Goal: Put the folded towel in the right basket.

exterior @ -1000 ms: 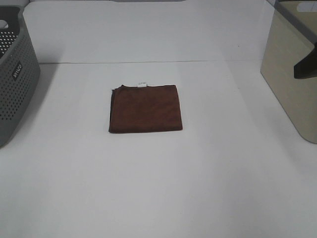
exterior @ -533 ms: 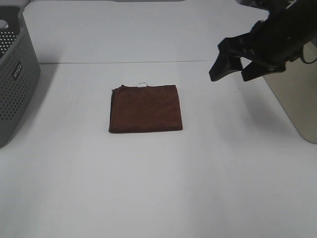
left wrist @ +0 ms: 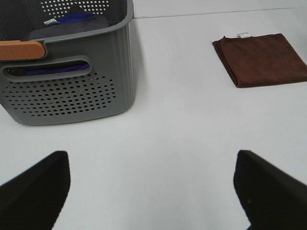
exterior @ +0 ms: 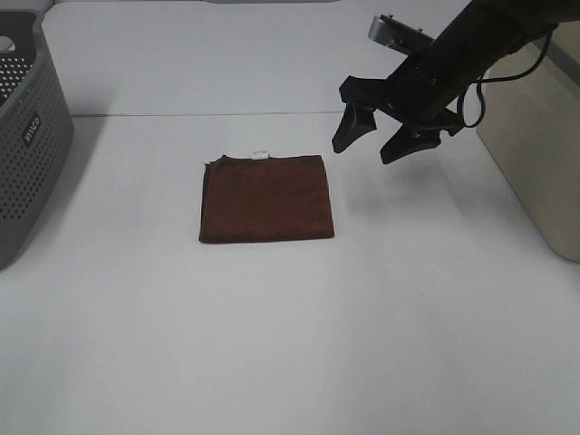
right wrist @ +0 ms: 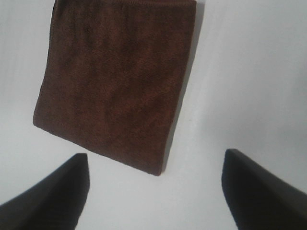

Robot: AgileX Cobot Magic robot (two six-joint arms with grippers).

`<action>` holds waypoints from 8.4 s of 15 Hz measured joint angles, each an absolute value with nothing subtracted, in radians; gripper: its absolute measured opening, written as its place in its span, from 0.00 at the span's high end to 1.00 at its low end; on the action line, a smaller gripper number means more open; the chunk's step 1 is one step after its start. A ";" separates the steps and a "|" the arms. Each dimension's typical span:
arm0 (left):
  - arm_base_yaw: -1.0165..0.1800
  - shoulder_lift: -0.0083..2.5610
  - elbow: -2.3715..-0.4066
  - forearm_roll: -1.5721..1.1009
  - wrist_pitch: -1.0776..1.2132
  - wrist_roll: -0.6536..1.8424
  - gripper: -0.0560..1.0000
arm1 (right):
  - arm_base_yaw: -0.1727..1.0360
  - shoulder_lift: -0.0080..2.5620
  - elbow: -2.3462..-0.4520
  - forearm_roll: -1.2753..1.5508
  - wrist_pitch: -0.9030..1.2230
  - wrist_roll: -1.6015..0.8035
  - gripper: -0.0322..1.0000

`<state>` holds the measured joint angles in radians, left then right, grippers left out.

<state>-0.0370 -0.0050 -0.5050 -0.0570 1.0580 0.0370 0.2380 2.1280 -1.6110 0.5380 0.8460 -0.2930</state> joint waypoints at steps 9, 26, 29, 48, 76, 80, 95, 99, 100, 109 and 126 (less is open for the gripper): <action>-0.037 -0.005 -0.505 -0.057 1.058 0.037 0.12 | 0.188 2.442 -1.862 0.697 1.047 -0.339 0.26; -0.037 -0.005 -0.505 -0.057 1.058 0.037 0.12 | 0.279 2.431 -1.864 0.552 0.881 -0.288 0.27; -0.037 -0.005 -0.505 -0.057 1.058 0.037 0.12 | 0.279 2.440 -1.872 0.568 0.883 -0.287 0.27; -0.037 -0.005 -0.505 -0.057 1.058 0.037 0.12 | 0.330 2.238 -1.873 0.500 0.995 -0.301 0.96; -0.037 -0.005 -0.505 -0.057 1.058 0.037 0.12 | -0.332 2.070 -2.004 0.276 1.032 -0.035 0.91; -0.037 -0.005 -0.505 -0.057 1.058 0.037 0.12 | -0.332 2.071 -2.004 0.228 1.071 -0.029 0.35; -0.037 -0.005 -0.505 -0.057 1.058 0.037 0.12 | 0.093 1.932 -1.999 0.012 1.211 0.000 0.17; -0.037 -0.005 -0.505 -0.057 1.058 0.037 0.12 | 0.168 1.776 -1.868 -0.005 1.212 0.057 0.17; -0.037 -0.005 -0.505 -0.057 1.058 0.037 0.12 | 0.169 1.723 -1.801 0.000 1.212 0.059 0.17; -0.037 -0.005 -0.505 -0.057 1.058 0.037 0.12 | 0.171 1.181 -1.239 0.000 1.213 0.061 0.17; -0.037 -0.005 -0.505 -0.057 1.058 0.037 0.12 | 0.171 -0.003 -0.504 0.000 1.070 -0.006 0.17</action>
